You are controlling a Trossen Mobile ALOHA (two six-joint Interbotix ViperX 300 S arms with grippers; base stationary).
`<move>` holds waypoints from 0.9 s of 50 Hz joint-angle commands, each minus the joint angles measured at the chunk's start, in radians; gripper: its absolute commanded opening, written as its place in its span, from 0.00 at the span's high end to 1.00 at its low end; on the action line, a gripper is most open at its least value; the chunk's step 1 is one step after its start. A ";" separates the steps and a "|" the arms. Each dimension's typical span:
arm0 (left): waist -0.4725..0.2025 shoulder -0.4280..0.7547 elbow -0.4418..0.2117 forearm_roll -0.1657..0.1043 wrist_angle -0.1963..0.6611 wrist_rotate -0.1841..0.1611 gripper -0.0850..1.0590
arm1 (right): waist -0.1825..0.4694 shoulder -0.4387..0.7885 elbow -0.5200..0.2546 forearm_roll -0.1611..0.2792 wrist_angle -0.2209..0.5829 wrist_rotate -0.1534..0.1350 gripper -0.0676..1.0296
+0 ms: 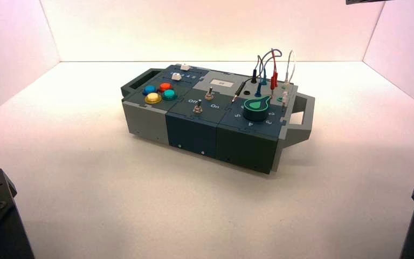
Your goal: Push the red button with the left gripper.
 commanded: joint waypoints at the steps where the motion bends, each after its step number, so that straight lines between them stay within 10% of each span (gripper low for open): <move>1: 0.005 0.009 -0.015 -0.002 -0.003 0.000 0.95 | 0.005 0.003 -0.026 0.003 -0.011 0.000 0.96; 20: -0.021 0.140 -0.040 -0.002 0.005 0.000 0.95 | 0.018 -0.012 -0.021 0.003 -0.014 0.000 0.96; 45: -0.252 0.641 -0.242 -0.002 0.064 0.003 0.95 | 0.028 -0.006 -0.021 0.003 -0.014 0.000 0.96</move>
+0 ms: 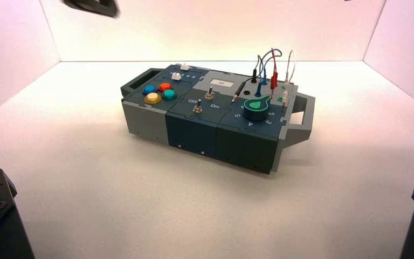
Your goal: Push the red button with the left gripper.
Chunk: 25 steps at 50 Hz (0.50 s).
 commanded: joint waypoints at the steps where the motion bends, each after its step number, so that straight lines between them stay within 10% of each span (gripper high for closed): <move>1: -0.029 0.121 -0.081 0.000 0.003 0.002 0.95 | 0.005 0.008 -0.021 0.003 -0.011 0.002 0.96; 25: -0.069 0.387 -0.204 -0.005 0.005 -0.003 0.95 | 0.006 0.005 -0.020 0.003 -0.011 0.002 0.96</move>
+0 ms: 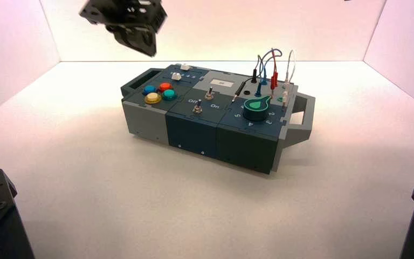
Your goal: Push the red button with the left gripper.
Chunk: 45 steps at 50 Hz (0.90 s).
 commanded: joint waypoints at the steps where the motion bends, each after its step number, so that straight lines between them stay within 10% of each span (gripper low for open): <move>1: -0.018 0.029 -0.041 -0.003 -0.003 -0.002 0.95 | 0.006 0.005 -0.021 0.003 -0.012 0.002 0.96; 45: -0.044 0.179 -0.101 -0.008 -0.003 -0.002 0.95 | 0.005 0.005 -0.021 0.003 -0.011 0.002 0.96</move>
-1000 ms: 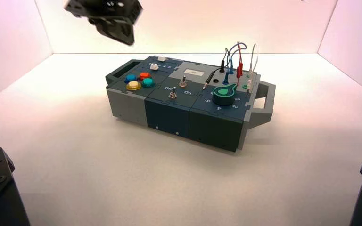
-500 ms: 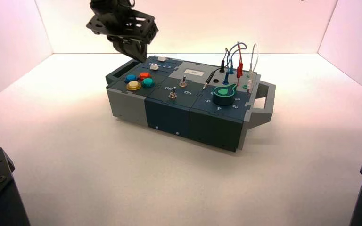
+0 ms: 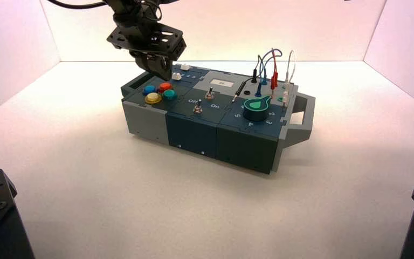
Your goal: Push the red button with the left gripper.
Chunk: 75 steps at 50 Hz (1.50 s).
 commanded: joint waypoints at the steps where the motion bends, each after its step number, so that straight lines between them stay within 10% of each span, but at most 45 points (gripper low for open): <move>1: -0.003 -0.009 -0.025 0.000 -0.005 0.000 0.95 | 0.005 0.005 -0.021 0.003 -0.009 0.002 0.96; 75: -0.003 -0.129 -0.023 0.000 0.069 -0.008 0.95 | 0.005 -0.015 -0.020 0.014 -0.005 0.006 0.96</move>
